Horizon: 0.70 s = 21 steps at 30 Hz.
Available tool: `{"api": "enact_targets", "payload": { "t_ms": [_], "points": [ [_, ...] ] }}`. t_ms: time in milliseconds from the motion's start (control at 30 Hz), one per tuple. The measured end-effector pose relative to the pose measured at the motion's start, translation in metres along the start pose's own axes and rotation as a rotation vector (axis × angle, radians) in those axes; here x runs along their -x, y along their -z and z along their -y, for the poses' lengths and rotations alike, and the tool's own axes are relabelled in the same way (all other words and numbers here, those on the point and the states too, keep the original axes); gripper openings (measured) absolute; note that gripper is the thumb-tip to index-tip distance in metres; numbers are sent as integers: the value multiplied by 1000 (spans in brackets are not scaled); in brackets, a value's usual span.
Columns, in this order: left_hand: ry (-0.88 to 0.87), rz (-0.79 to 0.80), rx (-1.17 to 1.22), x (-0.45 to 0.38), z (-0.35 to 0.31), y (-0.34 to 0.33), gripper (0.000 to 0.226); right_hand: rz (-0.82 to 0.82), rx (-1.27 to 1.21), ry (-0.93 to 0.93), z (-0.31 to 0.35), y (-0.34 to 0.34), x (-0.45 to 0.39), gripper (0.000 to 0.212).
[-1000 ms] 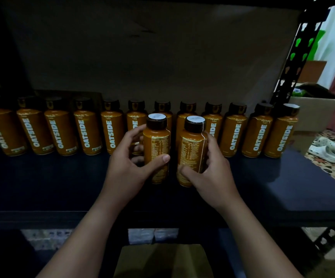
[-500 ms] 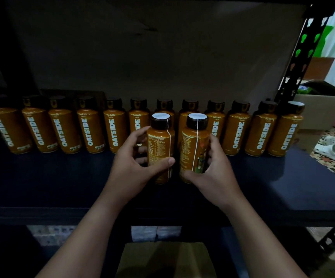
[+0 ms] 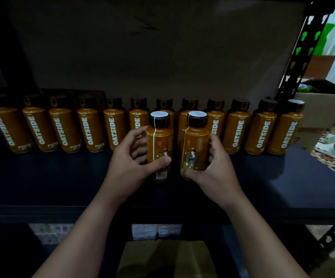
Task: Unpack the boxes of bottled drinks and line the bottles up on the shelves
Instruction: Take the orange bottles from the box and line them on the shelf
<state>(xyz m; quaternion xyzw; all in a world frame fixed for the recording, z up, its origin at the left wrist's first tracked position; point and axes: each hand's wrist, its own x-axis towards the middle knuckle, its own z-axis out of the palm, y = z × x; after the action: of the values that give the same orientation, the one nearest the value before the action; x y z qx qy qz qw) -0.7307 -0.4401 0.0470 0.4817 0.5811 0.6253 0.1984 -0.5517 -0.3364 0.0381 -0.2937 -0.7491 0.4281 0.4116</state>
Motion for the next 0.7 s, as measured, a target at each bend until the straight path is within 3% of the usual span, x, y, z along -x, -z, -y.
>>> {"api": "enact_targets", "payload": {
  "t_ms": [167, 333, 567, 700],
  "points": [
    [42, 100, 41, 0, 0, 2, 82, -59, 44, 6, 1, -3, -1, 104],
    [-45, -21, -142, 2, -2, -6, 94, 28, -6, -19, 2, 3, -1, 96],
    [62, 41, -7, -1, -2, -2, 67, -129, 99, -52, 4, -3, 1, 103],
    [15, 27, -114, 2, -4, -7, 74, -21, 18, -63, 4, 1, 1, 102]
  ]
}}
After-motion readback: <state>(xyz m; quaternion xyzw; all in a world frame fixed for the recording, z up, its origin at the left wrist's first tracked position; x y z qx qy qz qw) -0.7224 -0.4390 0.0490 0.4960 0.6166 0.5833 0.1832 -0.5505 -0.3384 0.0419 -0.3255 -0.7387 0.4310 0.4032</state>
